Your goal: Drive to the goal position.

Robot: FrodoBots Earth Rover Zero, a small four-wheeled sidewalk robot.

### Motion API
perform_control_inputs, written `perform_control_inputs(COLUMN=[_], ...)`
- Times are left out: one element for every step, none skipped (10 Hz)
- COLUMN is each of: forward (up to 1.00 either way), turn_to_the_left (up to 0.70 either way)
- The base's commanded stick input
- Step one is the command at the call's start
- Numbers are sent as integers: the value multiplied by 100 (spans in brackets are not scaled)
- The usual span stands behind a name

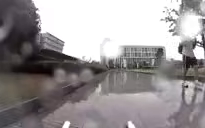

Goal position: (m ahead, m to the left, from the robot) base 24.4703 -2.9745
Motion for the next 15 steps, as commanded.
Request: perform_control_inputs(forward=[70, 70, 70, 70, 70, 70, 70, 70, 70, 70, 70, 70, 70, 70, 70], turn_to_the_left=[0, 0, 0, 0, 0, 0, 0, 0, 0, 0, -11, -14, -14, -14, 0])
